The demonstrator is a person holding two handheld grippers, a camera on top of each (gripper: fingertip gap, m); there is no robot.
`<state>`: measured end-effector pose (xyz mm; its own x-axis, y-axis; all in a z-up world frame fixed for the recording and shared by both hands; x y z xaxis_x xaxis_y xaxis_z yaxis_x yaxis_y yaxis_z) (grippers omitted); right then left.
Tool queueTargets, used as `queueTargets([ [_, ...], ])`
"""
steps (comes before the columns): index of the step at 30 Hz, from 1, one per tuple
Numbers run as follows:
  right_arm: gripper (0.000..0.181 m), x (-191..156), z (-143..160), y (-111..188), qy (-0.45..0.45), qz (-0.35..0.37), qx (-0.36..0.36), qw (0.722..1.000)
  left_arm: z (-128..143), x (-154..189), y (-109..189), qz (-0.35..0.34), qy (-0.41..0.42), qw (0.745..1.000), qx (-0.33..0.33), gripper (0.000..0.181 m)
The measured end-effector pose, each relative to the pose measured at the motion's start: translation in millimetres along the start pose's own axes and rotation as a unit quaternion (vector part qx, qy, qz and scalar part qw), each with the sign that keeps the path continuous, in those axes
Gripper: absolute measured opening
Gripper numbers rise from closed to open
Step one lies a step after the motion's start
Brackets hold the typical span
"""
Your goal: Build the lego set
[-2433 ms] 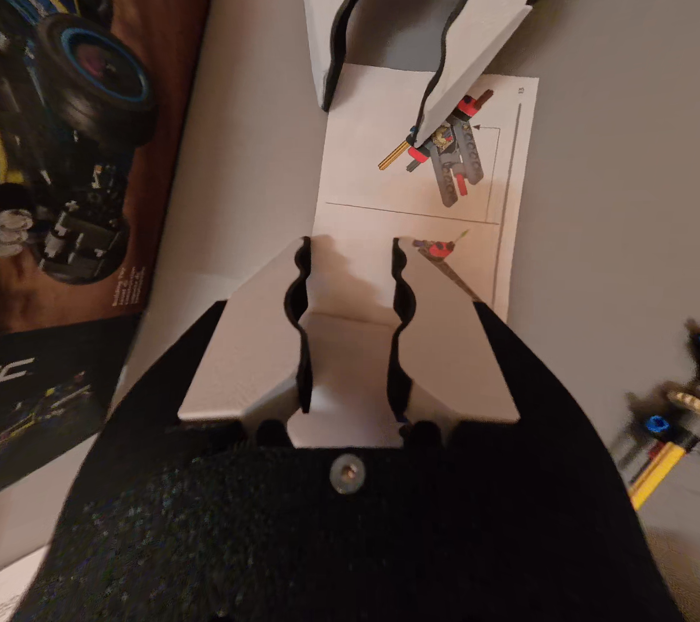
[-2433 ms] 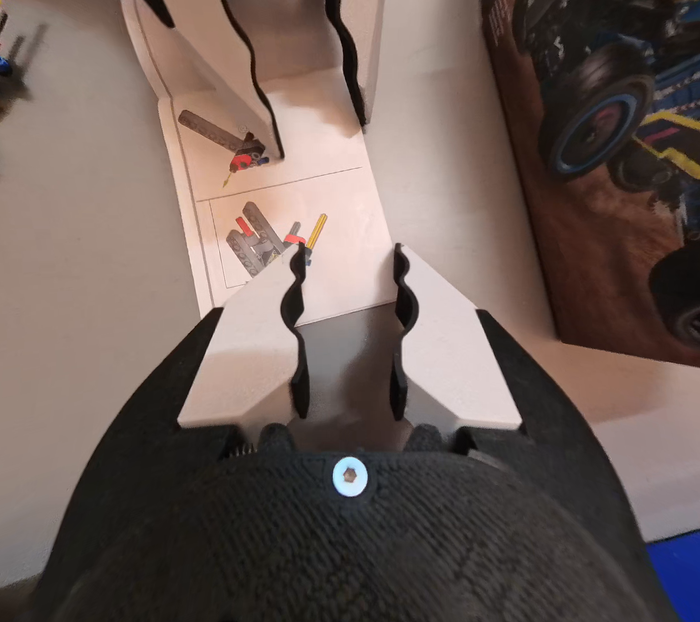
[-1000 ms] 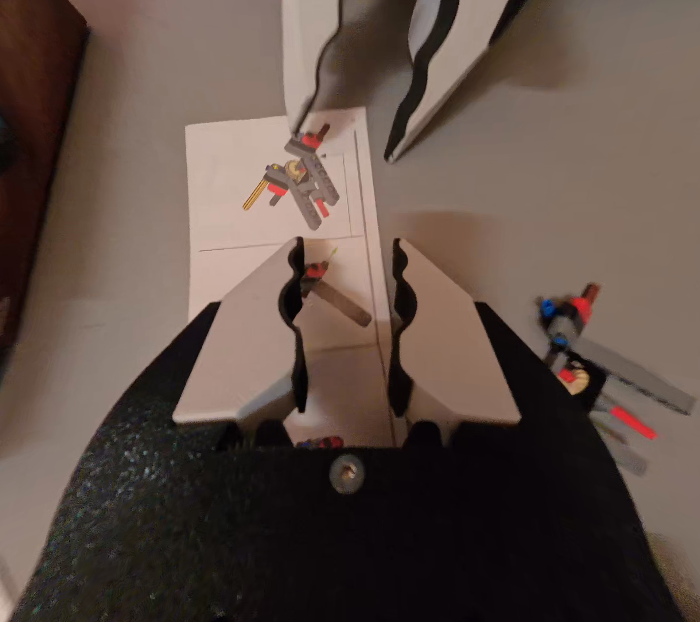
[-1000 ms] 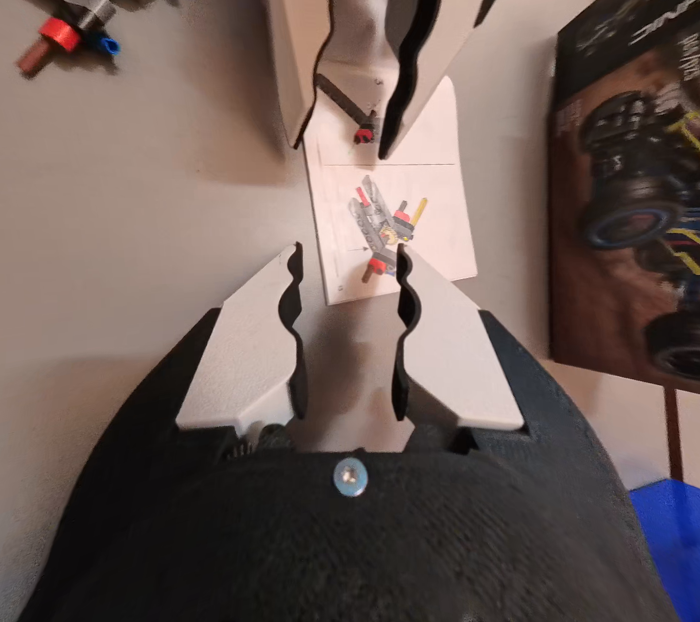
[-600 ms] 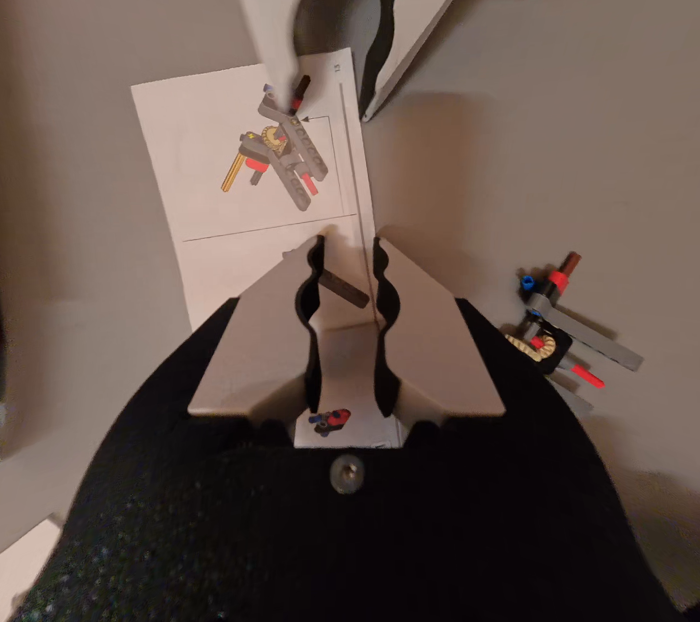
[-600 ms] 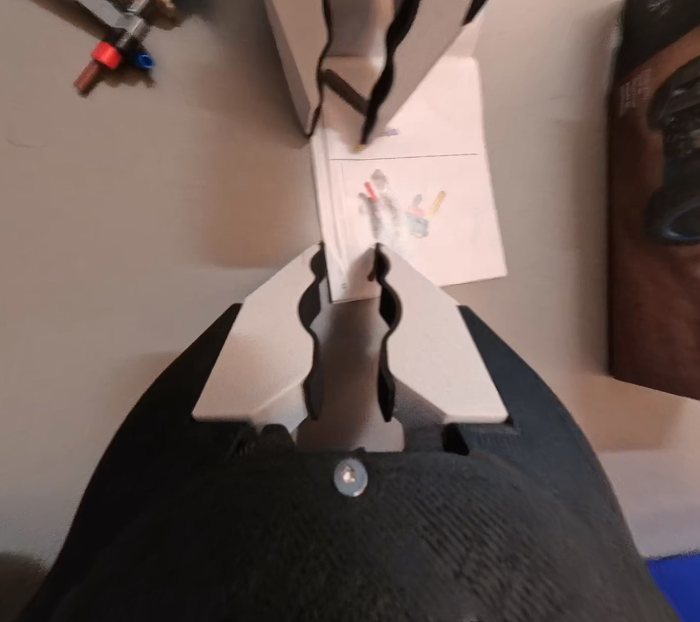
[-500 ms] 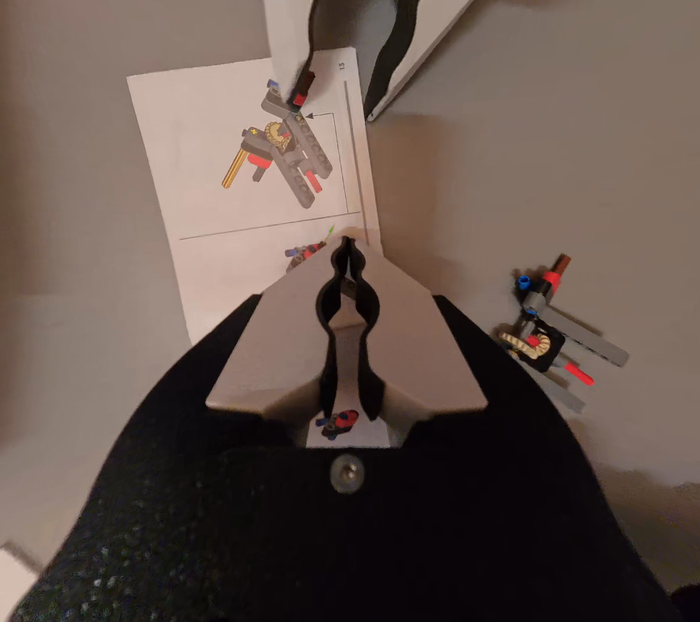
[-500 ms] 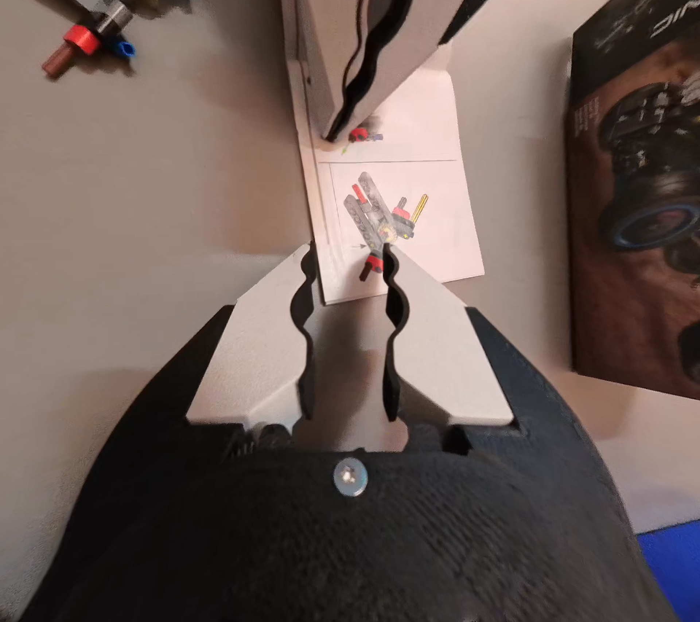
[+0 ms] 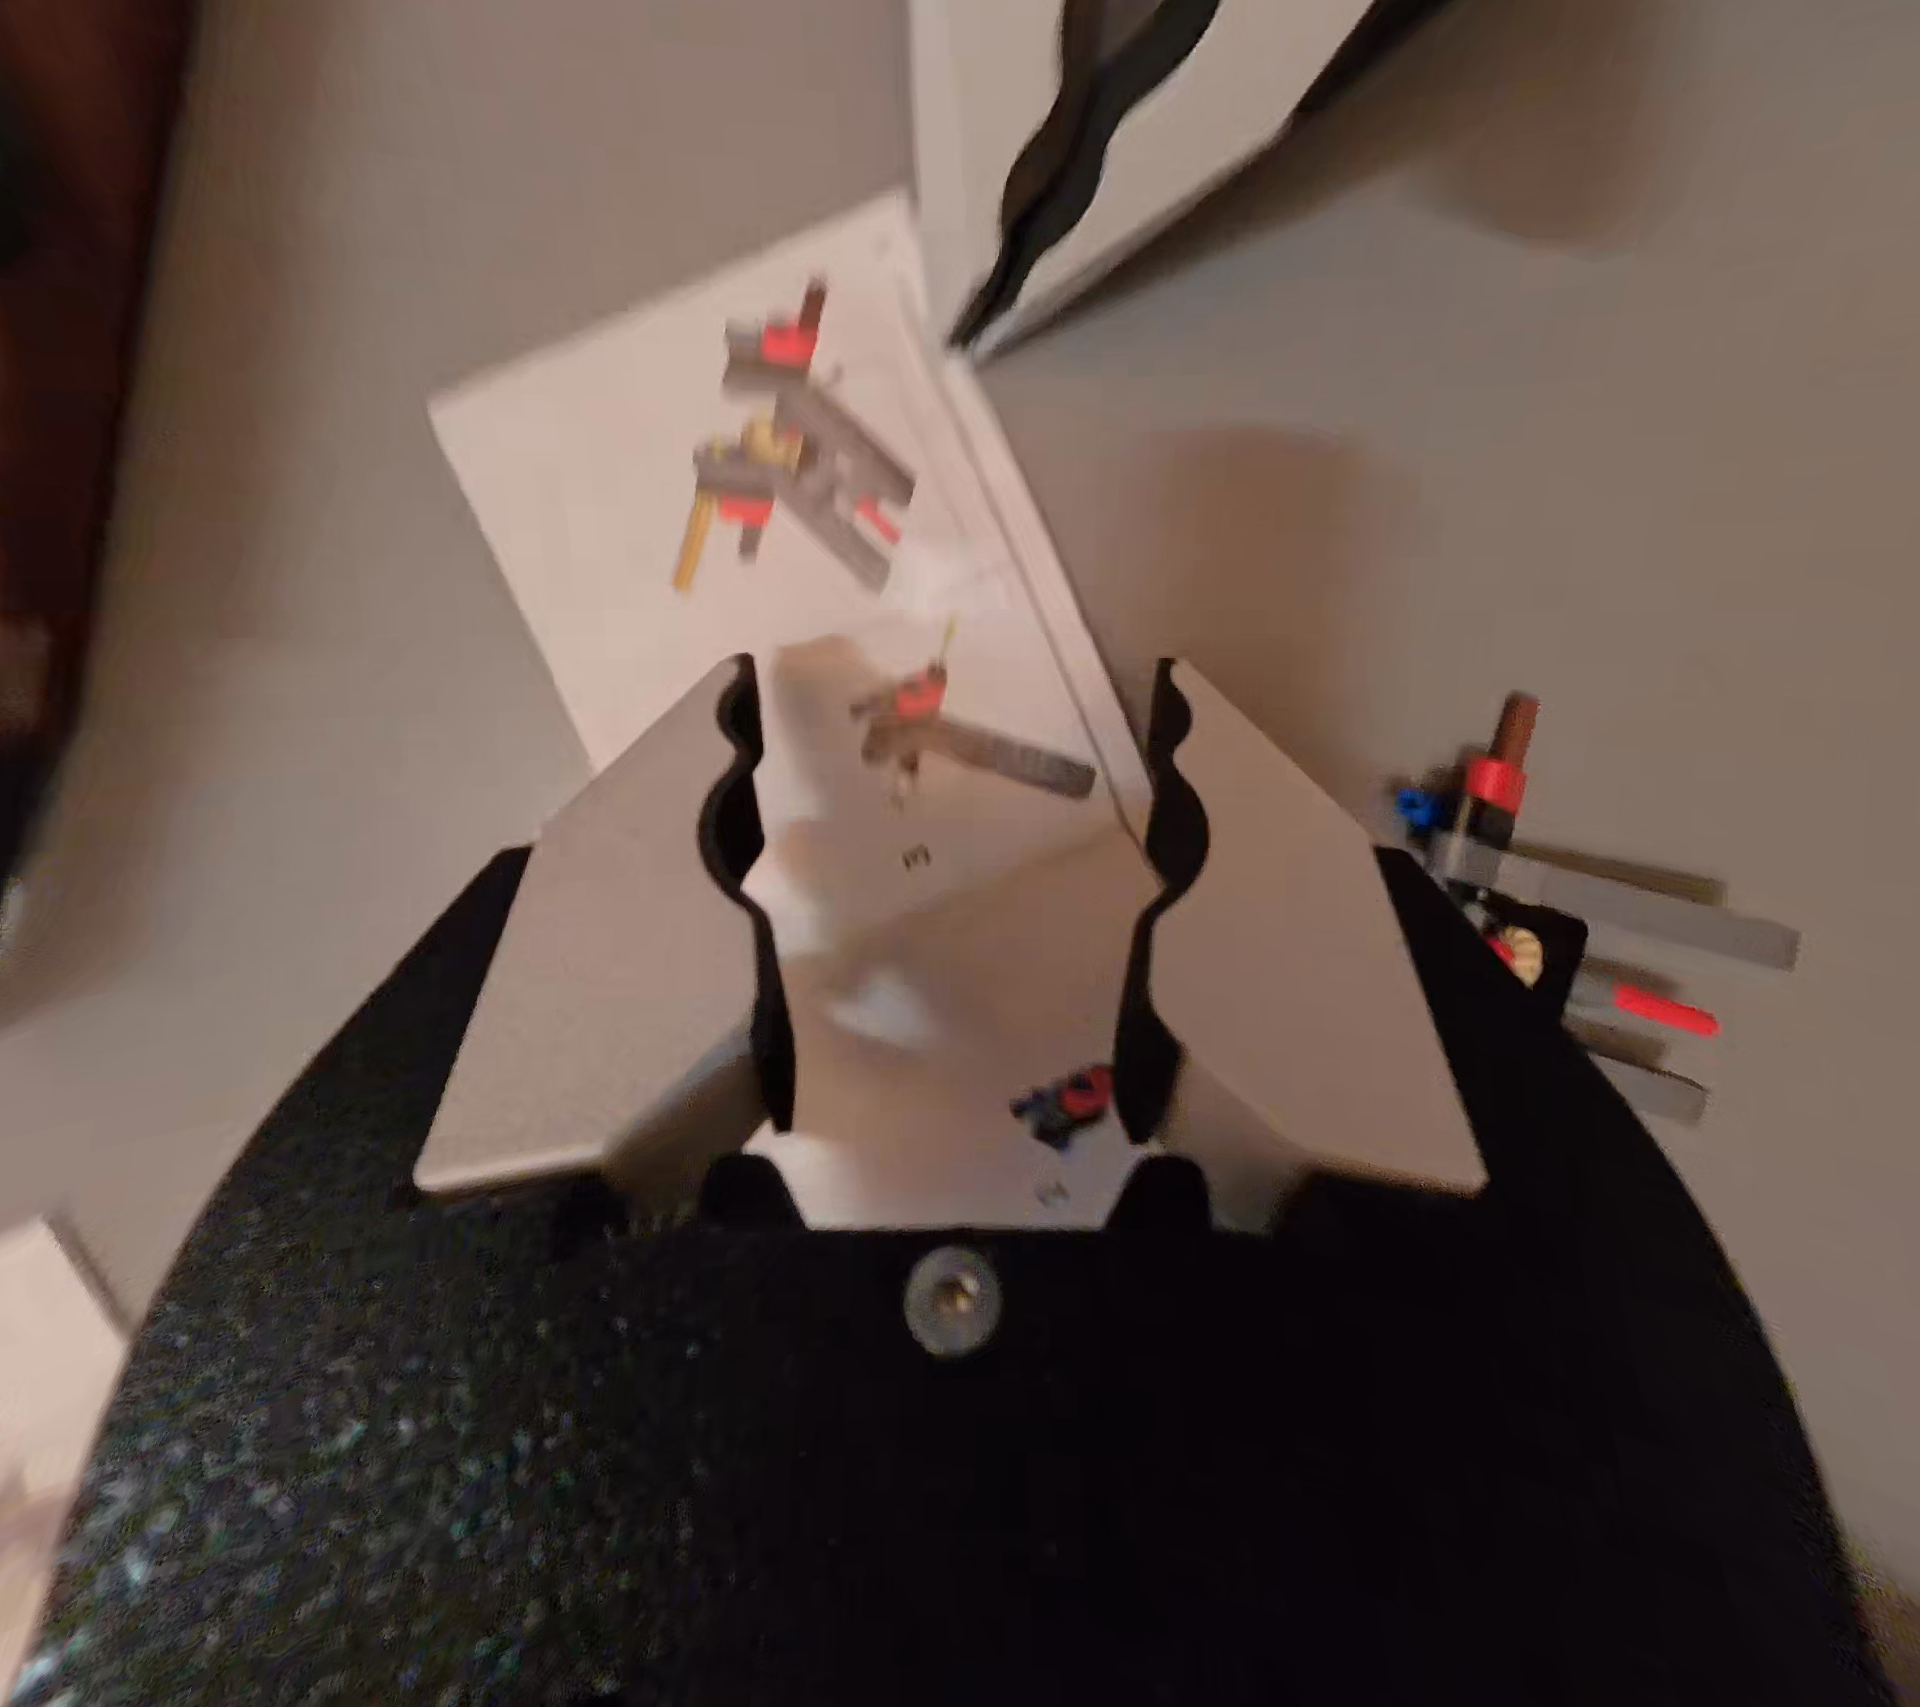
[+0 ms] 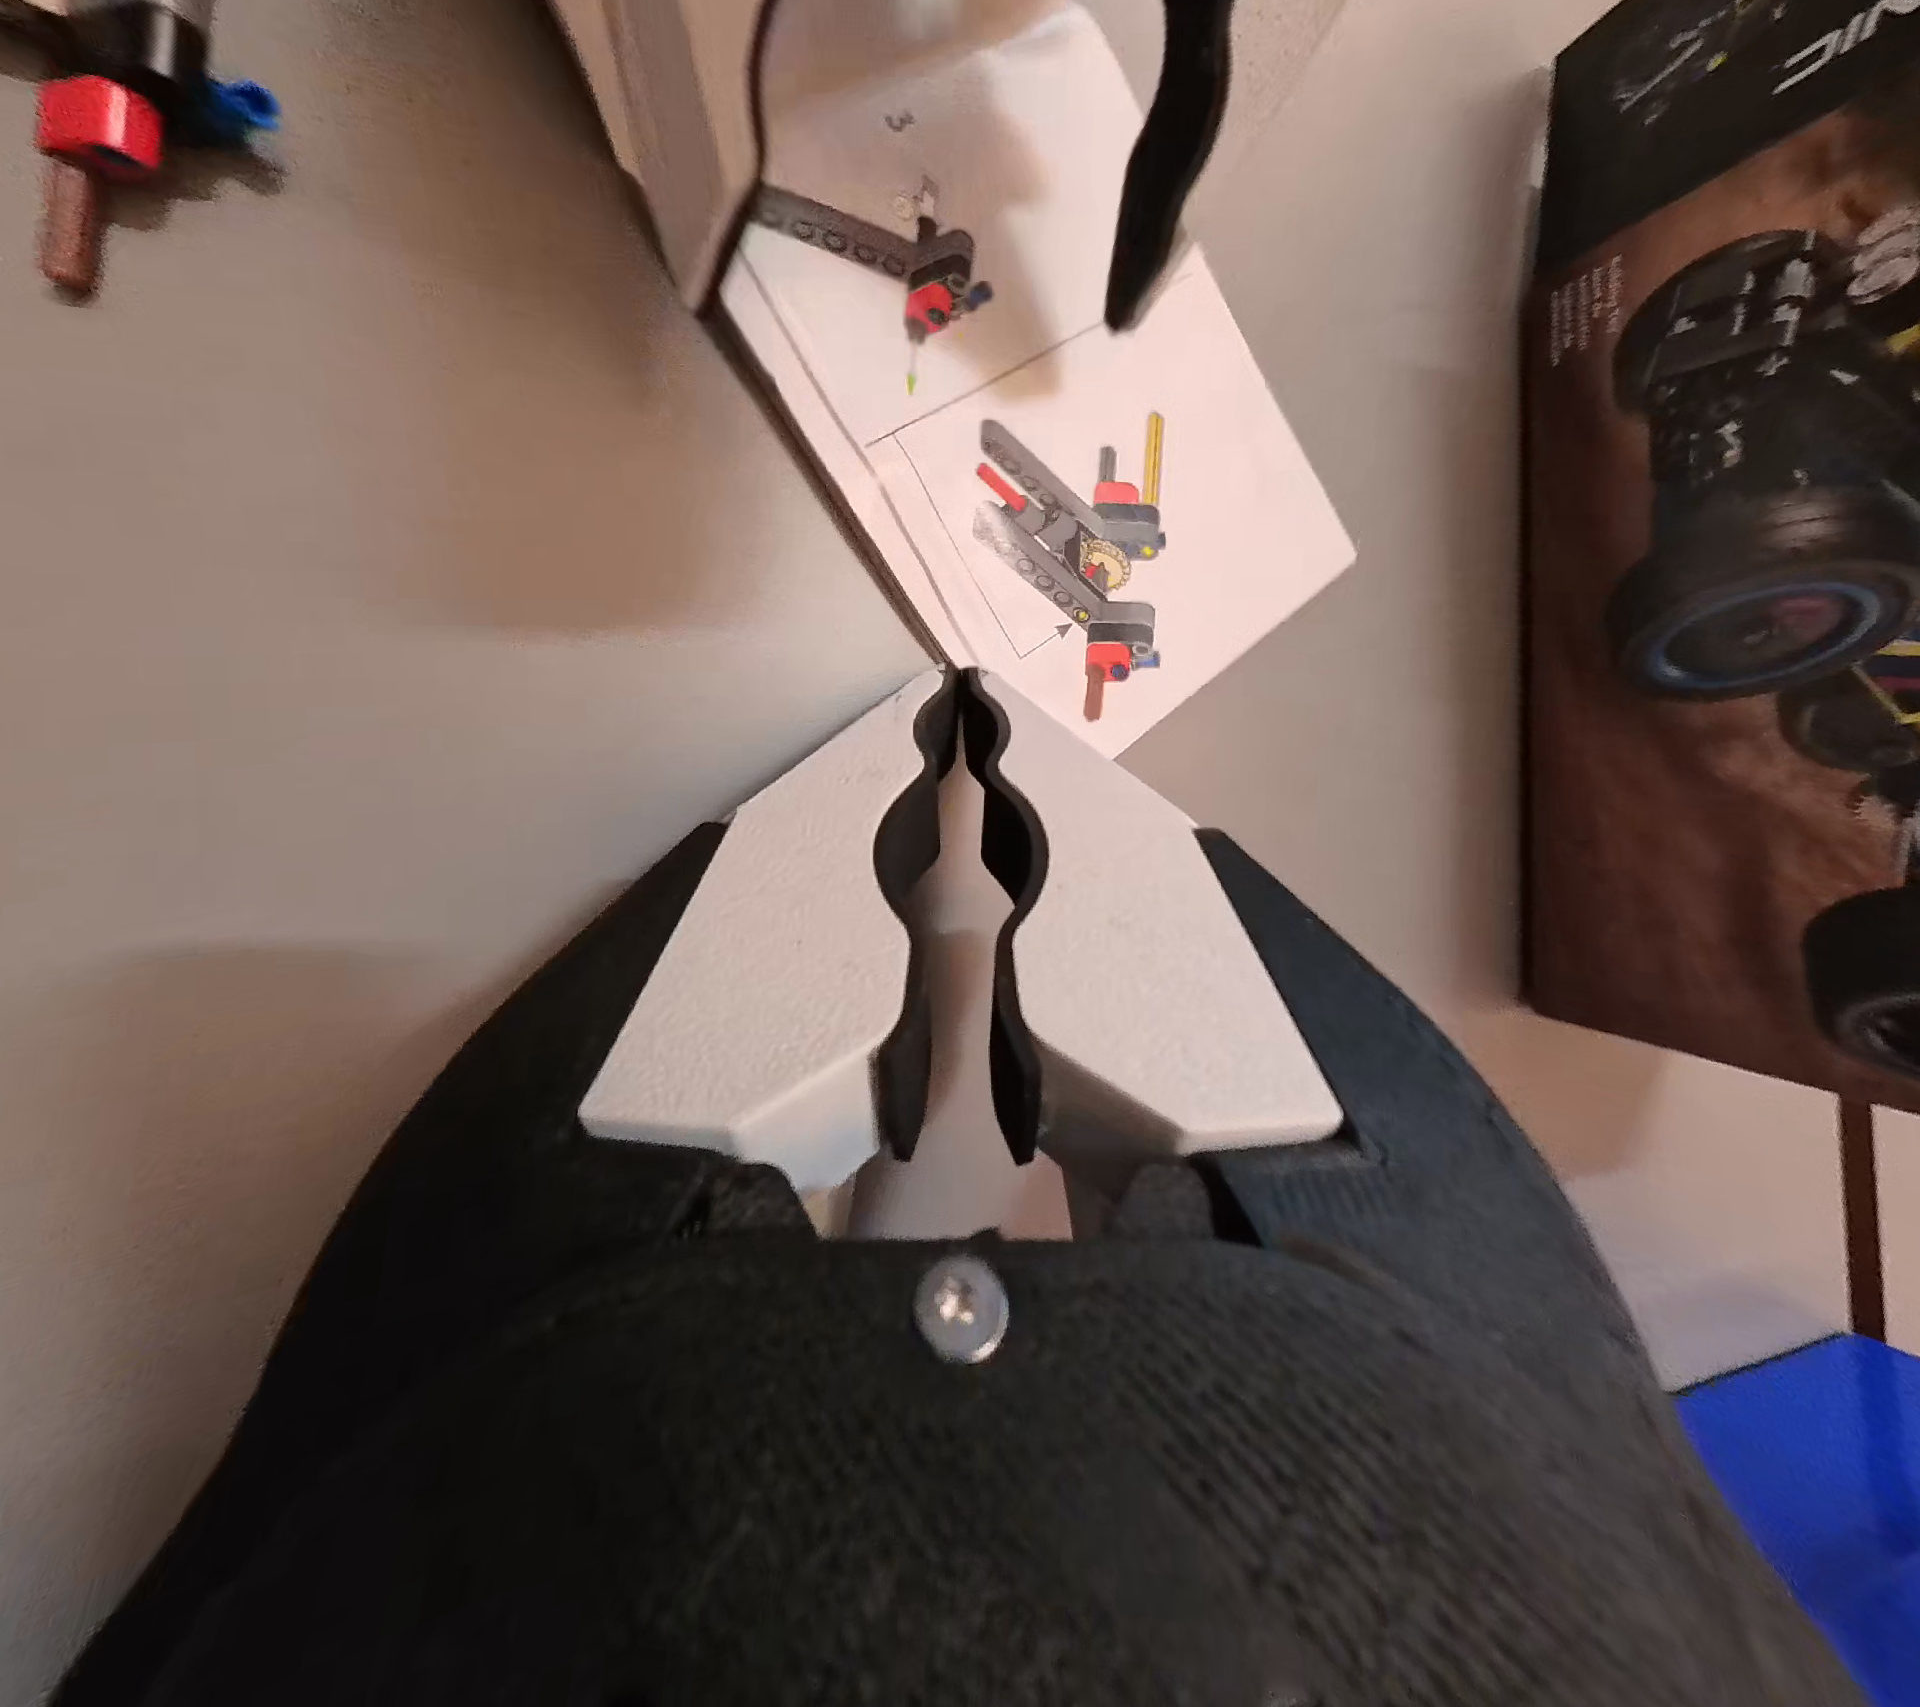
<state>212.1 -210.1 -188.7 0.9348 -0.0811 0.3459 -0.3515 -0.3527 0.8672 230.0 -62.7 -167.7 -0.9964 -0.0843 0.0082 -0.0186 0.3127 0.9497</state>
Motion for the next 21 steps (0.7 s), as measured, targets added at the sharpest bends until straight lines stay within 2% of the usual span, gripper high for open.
queueTargets([
  [1, 0.000, -3.0, -0.6, 1.8, -0.002, -0.007, -0.004, 1.000, 3.4, 2.0, -2.5, -0.008, 0.015, 0.999, -0.040, 0.074],
  [3, 0.000, -8.8, -3.4, 3.5, -0.001, -0.009, -0.008, 1.000, 6.0, 5.5, -7.5, -0.036, 0.023, 0.996, -0.074, 0.072],
  [6, 0.000, -16.9, -11.5, 3.6, 0.005, -0.018, -0.001, 1.000, 4.9, 8.7, -9.7, -0.032, 0.008, 0.997, -0.063, 0.076],
  [10, 0.000, -22.7, -21.6, -4.2, -0.009, -0.021, 0.054, 0.998, 8.8, 3.6, -11.7, -0.011, 0.004, 0.999, -0.040, 0.075],
  [12, 0.000, -22.7, -23.1, -7.0, -0.029, -0.023, 0.071, 0.997, 11.0, 3.7, -10.8, -0.007, -0.006, 0.999, -0.034, 0.064],
  [16, 0.000, -22.7, -28.9, -12.9, -0.044, -0.013, 0.094, 0.995, 12.5, 7.5, -10.2, -0.004, -0.035, 0.999, -0.025, 0.053],
  [21, 0.000, -20.0, -36.0, -18.0, -0.045, 0.026, 0.108, 0.993, 19.0, 4.8, -10.1, -0.005, -0.028, 1.000, -0.001, 0.056],
])
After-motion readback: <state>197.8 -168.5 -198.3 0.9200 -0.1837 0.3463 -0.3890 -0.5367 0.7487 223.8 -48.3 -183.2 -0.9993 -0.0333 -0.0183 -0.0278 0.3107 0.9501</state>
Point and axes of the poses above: each gripper's, where its closed fingertips meet, y back along the fingers, z out of its underside, x = y × z across the jaws, the point moved 9 cm from there along y, back along the fingers, and after that the axes turned 13 degrees about -x, right-handed, at the moved point
